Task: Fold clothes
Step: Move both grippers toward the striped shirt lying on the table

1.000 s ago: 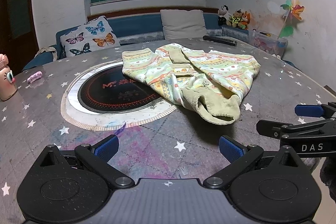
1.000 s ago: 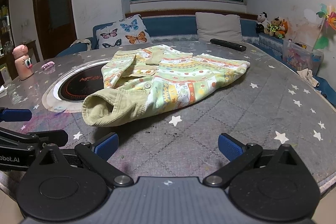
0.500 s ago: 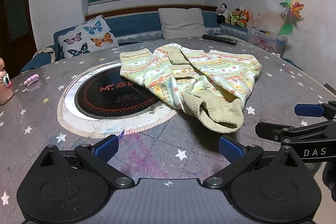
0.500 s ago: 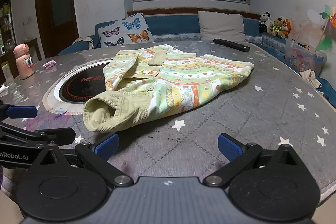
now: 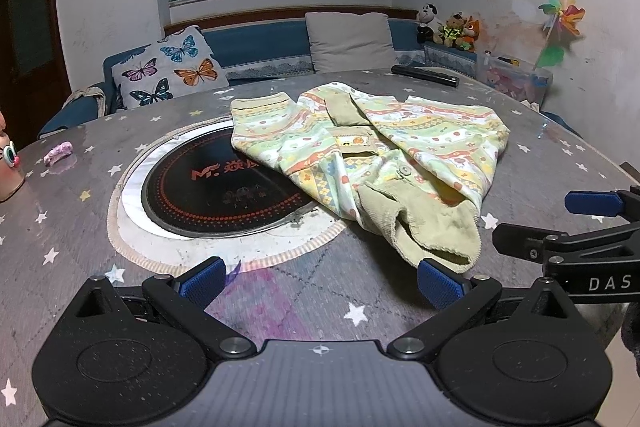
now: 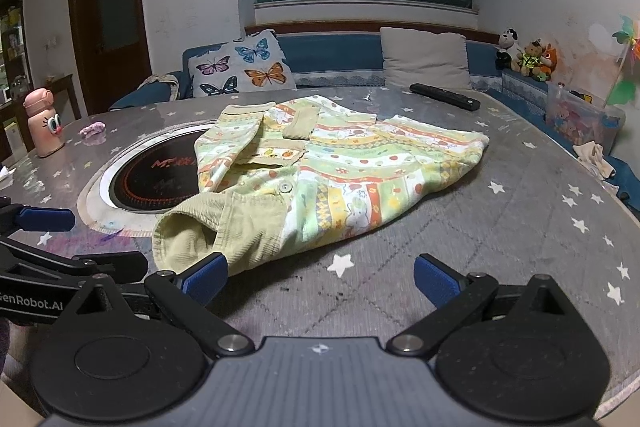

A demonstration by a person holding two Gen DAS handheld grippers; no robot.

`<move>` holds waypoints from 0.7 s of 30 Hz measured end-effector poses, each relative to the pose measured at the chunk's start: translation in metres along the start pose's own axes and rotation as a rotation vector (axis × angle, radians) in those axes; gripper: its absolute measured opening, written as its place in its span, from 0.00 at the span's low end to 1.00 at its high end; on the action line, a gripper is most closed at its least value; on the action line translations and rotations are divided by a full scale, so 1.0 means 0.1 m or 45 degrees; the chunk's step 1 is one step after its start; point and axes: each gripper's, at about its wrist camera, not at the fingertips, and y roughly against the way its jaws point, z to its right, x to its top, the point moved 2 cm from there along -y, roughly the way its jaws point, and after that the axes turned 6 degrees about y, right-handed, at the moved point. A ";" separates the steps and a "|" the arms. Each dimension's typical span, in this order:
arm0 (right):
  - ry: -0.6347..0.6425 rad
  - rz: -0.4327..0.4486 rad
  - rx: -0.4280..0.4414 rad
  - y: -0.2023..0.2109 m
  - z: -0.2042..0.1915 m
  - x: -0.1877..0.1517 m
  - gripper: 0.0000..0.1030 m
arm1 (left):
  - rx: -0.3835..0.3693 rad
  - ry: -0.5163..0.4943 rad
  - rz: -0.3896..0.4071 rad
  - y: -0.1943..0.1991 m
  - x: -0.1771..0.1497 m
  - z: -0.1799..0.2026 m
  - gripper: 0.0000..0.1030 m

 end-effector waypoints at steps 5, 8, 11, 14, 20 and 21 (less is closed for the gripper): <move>0.003 -0.003 0.010 -0.05 0.01 0.05 0.95 | 0.003 0.000 -0.004 -0.04 0.04 -0.03 1.00; 0.003 -0.007 0.012 -0.08 0.02 0.09 0.95 | 0.011 0.007 -0.004 -0.07 0.09 -0.06 1.00; 0.005 -0.007 0.018 -0.11 0.04 0.15 0.95 | 0.018 0.012 0.000 -0.11 0.16 -0.08 1.00; 0.008 -0.009 0.016 -0.16 0.07 0.21 0.95 | 0.025 0.010 -0.001 -0.15 0.22 -0.09 1.00; 0.024 -0.023 0.011 -0.28 0.10 0.30 0.92 | 0.032 -0.010 -0.001 -0.26 0.33 -0.08 1.00; 0.022 -0.026 0.012 -0.30 0.11 0.31 0.91 | 0.032 -0.011 -0.004 -0.28 0.35 -0.08 1.00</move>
